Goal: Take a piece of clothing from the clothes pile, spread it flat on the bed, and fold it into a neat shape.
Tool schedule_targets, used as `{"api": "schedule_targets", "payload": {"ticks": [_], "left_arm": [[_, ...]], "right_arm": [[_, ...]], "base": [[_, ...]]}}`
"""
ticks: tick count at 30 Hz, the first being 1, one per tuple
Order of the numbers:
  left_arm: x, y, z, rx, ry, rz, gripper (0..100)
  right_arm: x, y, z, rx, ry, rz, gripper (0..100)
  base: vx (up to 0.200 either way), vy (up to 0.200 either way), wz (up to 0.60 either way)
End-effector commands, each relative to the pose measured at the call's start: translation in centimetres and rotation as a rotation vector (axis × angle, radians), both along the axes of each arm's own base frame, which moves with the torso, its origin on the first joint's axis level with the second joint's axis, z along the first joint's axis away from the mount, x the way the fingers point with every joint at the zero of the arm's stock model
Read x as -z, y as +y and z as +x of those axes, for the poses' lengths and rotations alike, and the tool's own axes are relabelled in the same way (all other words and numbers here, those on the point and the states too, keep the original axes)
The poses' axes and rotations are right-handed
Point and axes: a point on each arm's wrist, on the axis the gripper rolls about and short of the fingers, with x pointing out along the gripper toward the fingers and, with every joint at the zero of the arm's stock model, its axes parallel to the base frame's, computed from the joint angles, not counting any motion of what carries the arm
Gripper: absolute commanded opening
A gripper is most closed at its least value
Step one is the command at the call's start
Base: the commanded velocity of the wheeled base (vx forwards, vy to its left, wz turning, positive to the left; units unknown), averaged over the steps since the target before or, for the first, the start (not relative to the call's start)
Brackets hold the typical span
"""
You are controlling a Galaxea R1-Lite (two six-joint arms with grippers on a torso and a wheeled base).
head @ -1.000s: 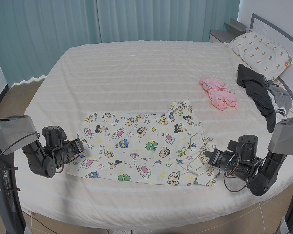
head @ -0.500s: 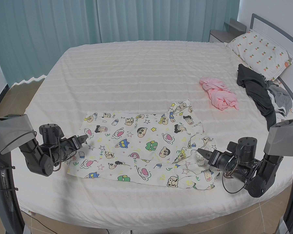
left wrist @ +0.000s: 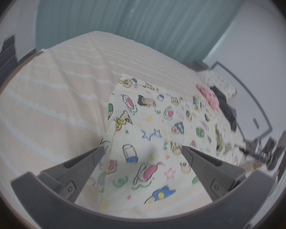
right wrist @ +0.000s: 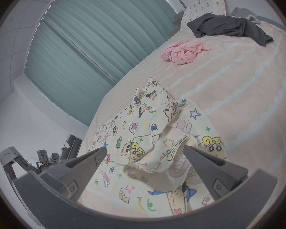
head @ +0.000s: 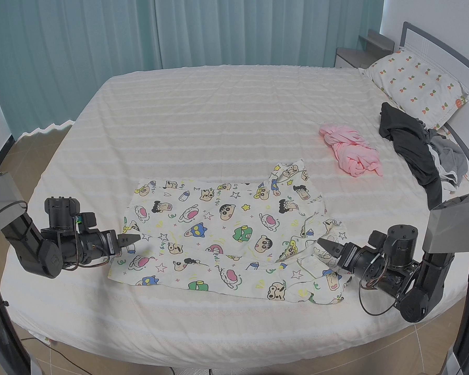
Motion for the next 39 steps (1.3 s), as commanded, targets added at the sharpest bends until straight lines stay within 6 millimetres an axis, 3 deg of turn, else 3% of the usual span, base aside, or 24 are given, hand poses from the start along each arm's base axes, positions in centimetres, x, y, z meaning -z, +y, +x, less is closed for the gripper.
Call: {"api": "schedule_targets", "payload": {"ticks": [1, 9, 17, 39], "left_arm": [[-1.4, 1.0, -1.8, 0.136, 0.013, 0.142, 100], [-1.9, 1.8, -0.4, 0.201, 0.084, 0.215, 100], [-0.5, 1.4, 1.6, 0.225, 0.099, 0.222, 100], [1.4, 0.3, 1.6, 0.274, 0.149, 0.228, 100]], "right_arm": [[-1.5, -0.4, -1.2, -0.026, 0.0, 0.071, 100], [-1.2, -0.4, -1.6, -0.031, 0.022, 0.068, 100], [-0.9, -0.2, -2.0, -0.044, 0.042, 0.062, 100], [-1.0, 0.0, -2.2, -0.059, 0.04, 0.066, 100]], "base": [[0.0, 0.0, 0.0], [0.0, 0.0, 0.0], [0.0, 0.0, 0.0], [0.0, 0.0, 0.0]]}}
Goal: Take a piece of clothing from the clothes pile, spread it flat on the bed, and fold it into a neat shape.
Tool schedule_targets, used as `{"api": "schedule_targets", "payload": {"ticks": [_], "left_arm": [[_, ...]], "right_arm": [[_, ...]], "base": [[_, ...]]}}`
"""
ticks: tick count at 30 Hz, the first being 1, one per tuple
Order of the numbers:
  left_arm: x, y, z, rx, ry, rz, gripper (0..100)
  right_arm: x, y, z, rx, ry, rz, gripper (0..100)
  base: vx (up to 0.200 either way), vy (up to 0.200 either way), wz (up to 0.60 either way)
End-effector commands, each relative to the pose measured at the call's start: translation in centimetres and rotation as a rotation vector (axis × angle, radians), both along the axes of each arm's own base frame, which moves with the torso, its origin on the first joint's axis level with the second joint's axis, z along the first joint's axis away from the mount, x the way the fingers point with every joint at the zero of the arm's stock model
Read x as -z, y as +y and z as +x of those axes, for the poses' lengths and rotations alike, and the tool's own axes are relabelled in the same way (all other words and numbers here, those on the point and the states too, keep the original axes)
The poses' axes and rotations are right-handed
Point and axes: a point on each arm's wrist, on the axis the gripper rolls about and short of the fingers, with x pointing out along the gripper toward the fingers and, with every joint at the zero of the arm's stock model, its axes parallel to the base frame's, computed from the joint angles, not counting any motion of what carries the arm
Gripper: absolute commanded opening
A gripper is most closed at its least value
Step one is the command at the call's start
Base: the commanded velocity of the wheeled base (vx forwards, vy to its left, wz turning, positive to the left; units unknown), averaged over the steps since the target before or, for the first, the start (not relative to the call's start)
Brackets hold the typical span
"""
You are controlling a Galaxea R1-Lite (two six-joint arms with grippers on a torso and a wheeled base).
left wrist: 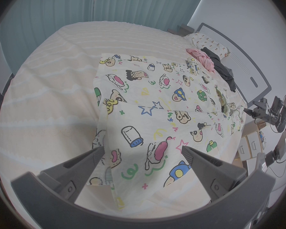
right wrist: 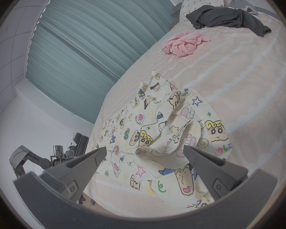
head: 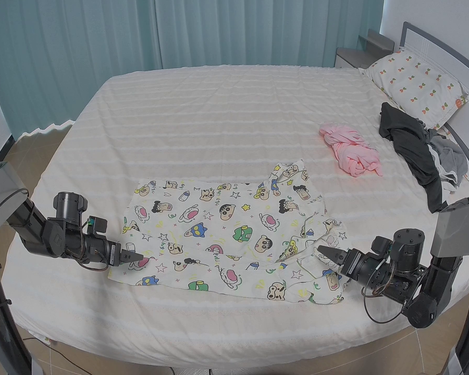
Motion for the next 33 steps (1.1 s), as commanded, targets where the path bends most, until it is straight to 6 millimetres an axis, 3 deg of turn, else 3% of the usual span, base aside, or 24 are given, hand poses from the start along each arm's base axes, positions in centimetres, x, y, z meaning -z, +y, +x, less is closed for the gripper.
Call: {"api": "schedule_targets", "payload": {"ticks": [1, 3, 4, 16, 33], "left_arm": [[0.8, -0.1, 0.1, 0.004, 0.022, -0.002, 100], [1.0, -0.2, 0.1, 0.006, 0.027, -0.003, 100], [1.0, -0.2, 0.1, 0.006, 0.028, -0.004, 0], [1.8, -0.4, -0.4, 0.011, 0.064, -0.008, 0], [-2.1, -0.4, -4.4, 0.006, -0.003, -0.02, 0]], "right_arm": [[-0.2, 0.0, 0.0, -0.002, -0.015, 0.007, 100], [-0.2, 0.0, 0.0, -0.002, -0.012, 0.005, 100], [-0.2, 0.0, 0.0, -0.002, -0.014, 0.005, 100], [-0.2, 0.0, 0.0, -0.002, -0.015, 0.006, 100], [-0.4, 0.2, -0.4, -0.014, -0.015, 0.007, 100]], "base": [[0.0, 0.0, 0.0], [0.0, 0.0, 0.0], [0.0, 0.0, 0.0], [0.0, 0.0, 0.0], [0.0, 0.0, 0.0]]}}
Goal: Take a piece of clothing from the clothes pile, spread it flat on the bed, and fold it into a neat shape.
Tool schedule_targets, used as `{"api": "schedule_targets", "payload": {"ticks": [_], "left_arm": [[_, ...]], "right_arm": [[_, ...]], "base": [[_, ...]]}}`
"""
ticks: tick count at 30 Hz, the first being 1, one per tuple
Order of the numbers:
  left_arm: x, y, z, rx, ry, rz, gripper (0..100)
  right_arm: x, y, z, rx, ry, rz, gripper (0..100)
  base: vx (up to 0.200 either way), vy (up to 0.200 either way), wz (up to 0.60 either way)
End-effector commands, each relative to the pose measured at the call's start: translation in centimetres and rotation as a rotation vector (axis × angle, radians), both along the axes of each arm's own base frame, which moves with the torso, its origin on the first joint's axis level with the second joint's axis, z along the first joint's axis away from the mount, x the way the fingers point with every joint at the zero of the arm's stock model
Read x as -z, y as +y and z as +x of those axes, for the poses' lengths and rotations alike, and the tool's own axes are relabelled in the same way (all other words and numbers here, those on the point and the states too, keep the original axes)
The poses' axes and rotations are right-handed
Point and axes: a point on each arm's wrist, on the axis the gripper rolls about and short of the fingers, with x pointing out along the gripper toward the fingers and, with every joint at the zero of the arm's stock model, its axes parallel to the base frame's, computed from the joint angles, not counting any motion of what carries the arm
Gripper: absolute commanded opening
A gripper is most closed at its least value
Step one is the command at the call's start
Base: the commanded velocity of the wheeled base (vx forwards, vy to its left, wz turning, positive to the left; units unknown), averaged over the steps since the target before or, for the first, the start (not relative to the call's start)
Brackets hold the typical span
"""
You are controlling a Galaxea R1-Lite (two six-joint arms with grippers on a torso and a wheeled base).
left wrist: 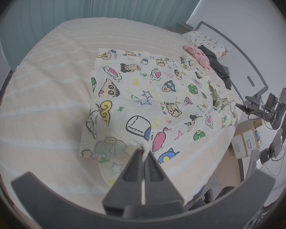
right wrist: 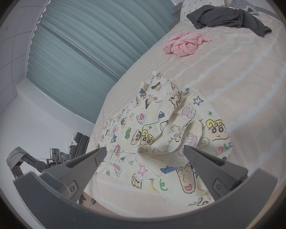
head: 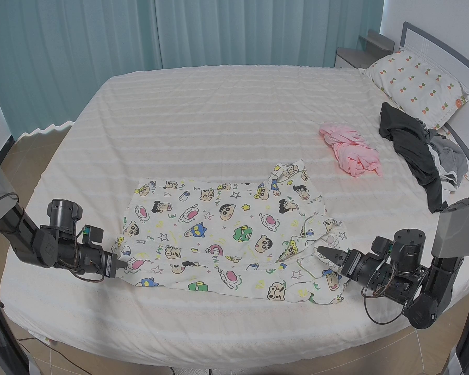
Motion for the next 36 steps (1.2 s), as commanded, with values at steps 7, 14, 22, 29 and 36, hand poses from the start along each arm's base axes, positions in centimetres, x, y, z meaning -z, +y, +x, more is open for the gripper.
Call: {"api": "schedule_targets", "payload": {"ticks": [7, 14, 22, 29, 36], "left_arm": [[-3.6, -0.2, -3.1, 0.02, -0.074, -0.096, 0], [-3.2, 0.5, -3.7, -0.017, -0.09, -0.105, 0], [-1.8, 0.8, -5.2, -0.049, -0.137, -0.118, 0], [0.4, 0.5, -7.4, -0.026, -0.1, -0.1, 0], [1.7, 0.7, -8.9, 0.005, -0.073, -0.059, 0]], "right_arm": [[-0.6, 0.1, -0.2, -0.005, -0.023, 0.01, 100], [-0.6, 0.1, -0.3, -0.007, -0.023, 0.01, 100], [-0.6, 0.1, -0.3, -0.007, -0.021, 0.009, 100], [-0.6, 0.1, -0.3, -0.007, -0.021, 0.009, 100], [-0.5, 0.2, -0.3, -0.012, -0.02, 0.009, 100]], "base": [[0.0, 0.0, 0.0], [0.0, 0.0, 0.0], [0.0, 0.0, 0.0], [0.0, 0.0, 0.0], [0.0, 0.0, 0.0]]}}
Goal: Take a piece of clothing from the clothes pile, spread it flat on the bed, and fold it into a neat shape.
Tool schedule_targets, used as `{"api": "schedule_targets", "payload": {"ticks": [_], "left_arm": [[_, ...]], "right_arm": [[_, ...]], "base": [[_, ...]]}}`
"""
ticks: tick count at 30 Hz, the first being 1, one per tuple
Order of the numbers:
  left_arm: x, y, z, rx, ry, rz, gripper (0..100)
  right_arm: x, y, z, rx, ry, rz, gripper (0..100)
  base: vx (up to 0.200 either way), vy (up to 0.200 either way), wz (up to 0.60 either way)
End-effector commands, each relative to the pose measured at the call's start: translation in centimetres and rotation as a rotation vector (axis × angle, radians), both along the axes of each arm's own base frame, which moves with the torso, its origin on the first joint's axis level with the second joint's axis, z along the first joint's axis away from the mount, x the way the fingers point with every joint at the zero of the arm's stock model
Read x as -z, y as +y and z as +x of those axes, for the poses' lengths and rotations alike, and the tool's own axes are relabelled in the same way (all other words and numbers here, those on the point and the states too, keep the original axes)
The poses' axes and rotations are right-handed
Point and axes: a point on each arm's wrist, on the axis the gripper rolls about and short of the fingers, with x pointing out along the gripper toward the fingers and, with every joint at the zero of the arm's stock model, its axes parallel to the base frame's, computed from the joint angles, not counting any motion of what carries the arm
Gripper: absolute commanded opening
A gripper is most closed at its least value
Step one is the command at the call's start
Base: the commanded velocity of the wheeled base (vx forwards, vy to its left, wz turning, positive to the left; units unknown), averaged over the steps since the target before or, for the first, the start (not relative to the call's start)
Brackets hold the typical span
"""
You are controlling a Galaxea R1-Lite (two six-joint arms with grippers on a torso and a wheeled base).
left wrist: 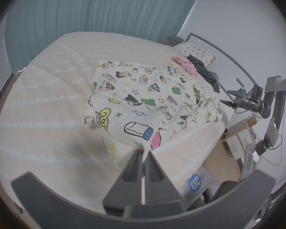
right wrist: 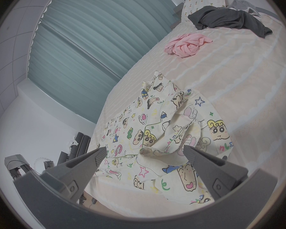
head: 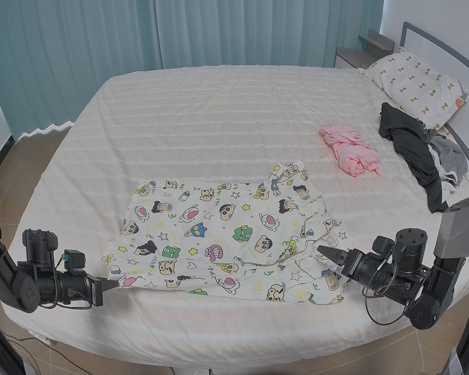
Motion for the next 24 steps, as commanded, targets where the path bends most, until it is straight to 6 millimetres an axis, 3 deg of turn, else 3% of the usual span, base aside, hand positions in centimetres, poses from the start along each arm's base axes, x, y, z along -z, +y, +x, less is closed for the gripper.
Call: {"api": "schedule_targets", "payload": {"ticks": [1, 10, 15, 24], "left_arm": [[1.2, 0.1, -1.1, -0.001, 0.047, 0.002, 0], [1.2, 0.0, -1.4, 0.009, 0.024, 0.01, 0], [0.4, 0.2, 0.9, -0.019, -0.032, -0.003, 0], [-1.7, -1.1, 5.9, -0.167, -0.058, -0.153, 0]], "right_arm": [[-0.1, 0.1, 0.0, -0.005, -0.011, 0.005, 100], [-0.2, 0.2, 0.0, -0.002, -0.008, 0.02, 100], [-0.5, 0.2, -0.1, 0.001, -0.013, 0.03, 100], [-0.5, 0.2, 0.0, 0.001, -0.013, 0.03, 100]], "base": [[0.0, 0.0, 0.0], [0.0, 0.0, 0.0], [0.0, 0.0, 0.0], [0.0, 0.0, 0.0]]}}
